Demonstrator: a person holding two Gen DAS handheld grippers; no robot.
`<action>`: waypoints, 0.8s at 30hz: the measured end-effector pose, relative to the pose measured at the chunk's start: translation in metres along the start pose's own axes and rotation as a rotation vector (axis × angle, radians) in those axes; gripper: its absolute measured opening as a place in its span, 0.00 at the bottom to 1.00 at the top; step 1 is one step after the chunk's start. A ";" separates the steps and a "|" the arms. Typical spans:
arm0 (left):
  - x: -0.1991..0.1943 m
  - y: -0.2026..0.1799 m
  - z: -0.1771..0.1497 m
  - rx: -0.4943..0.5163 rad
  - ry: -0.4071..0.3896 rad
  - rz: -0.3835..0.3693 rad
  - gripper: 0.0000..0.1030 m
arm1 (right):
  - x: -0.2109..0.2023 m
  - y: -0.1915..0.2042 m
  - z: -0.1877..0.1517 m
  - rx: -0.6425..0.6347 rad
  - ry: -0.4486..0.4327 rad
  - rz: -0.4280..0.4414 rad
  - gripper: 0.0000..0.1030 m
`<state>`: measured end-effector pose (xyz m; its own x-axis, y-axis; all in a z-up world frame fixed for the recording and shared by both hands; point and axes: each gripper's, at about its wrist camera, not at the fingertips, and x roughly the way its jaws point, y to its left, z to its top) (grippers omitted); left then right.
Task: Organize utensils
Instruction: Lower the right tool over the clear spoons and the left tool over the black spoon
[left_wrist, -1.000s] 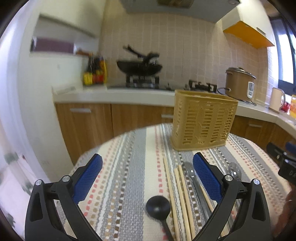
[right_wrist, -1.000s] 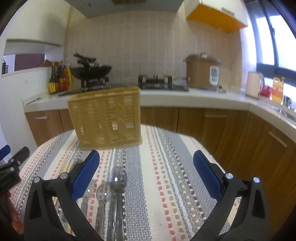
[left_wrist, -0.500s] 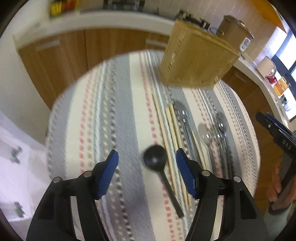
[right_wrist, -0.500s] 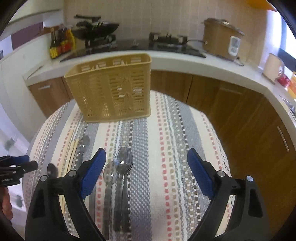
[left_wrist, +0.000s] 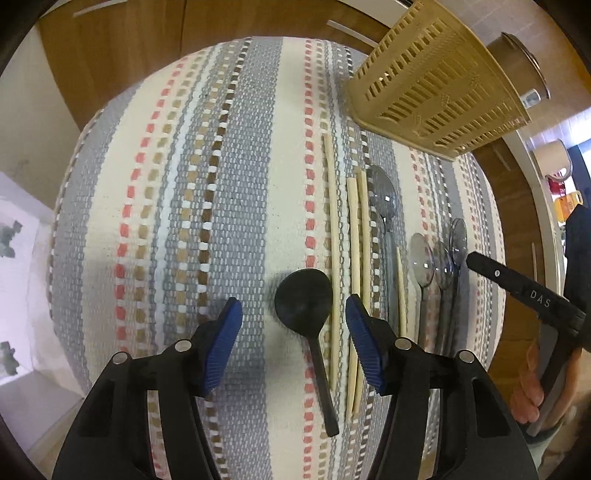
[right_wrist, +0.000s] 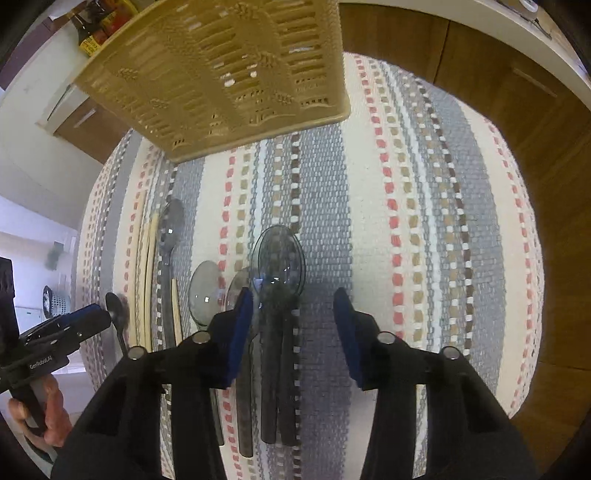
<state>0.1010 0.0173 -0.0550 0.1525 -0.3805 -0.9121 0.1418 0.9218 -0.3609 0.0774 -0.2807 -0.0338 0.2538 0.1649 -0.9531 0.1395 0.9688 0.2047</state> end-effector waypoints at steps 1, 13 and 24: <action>0.002 -0.002 -0.001 0.001 0.004 -0.002 0.54 | 0.001 0.001 -0.002 -0.003 0.008 0.007 0.38; 0.012 -0.022 0.005 0.037 -0.008 0.061 0.54 | 0.007 0.015 -0.013 -0.025 0.033 0.018 0.12; 0.015 -0.023 0.009 0.042 -0.016 0.050 0.54 | 0.023 0.041 -0.001 -0.068 0.055 -0.069 0.10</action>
<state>0.1088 -0.0101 -0.0591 0.1763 -0.3360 -0.9252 0.1742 0.9357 -0.3067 0.0876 -0.2371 -0.0479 0.1926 0.1051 -0.9756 0.0888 0.9883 0.1240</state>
